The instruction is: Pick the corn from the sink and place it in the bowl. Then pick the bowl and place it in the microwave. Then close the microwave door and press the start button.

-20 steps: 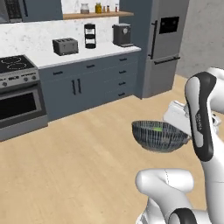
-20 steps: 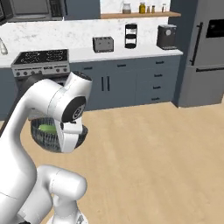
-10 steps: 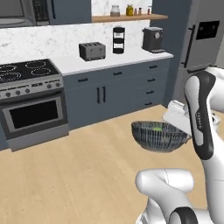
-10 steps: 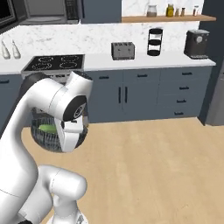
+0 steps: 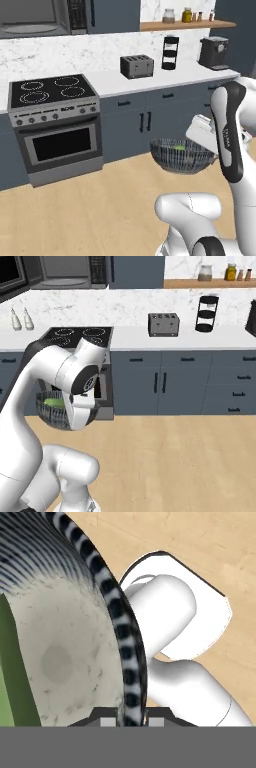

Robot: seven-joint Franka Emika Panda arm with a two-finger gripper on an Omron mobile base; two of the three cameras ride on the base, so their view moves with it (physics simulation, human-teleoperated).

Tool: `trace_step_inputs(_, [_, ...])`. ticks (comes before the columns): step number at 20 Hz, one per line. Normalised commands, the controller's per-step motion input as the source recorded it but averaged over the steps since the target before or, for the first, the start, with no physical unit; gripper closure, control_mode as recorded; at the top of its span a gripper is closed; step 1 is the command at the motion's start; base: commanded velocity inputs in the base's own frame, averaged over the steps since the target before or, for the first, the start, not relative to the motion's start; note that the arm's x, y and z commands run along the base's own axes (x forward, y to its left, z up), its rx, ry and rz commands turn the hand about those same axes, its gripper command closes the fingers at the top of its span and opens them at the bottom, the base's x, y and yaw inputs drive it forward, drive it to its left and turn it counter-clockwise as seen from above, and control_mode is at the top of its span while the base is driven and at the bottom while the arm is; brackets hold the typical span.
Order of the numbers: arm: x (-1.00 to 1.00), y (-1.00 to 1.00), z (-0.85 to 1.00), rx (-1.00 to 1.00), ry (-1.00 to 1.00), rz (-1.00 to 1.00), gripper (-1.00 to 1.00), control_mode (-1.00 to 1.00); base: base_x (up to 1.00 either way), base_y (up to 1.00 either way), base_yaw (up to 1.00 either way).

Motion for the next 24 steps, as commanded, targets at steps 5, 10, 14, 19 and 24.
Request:
trace_step_inputs(5, [0.00,0.00,0.00,0.00,0.00,0.00,1.00,1.00,0.85,0.30,0.31])
trace_step_inputs(10, [0.00,0.00,0.00,0.00,0.00,0.00,1.00,1.00,0.67,0.44,0.37])
trace_step_inputs(14, [0.00,0.00,0.00,0.00,0.00,0.00,1.00,1.00,0.63,0.43,0.35])
trace_step_inputs(19, [0.00,0.00,0.00,0.00,0.00,0.00,1.00,1.00,0.60,0.34,0.23])
trace_step_inputs(24, [0.00,0.00,0.00,0.00,0.00,0.00,1.00,1.00,0.63,0.13,0.26])
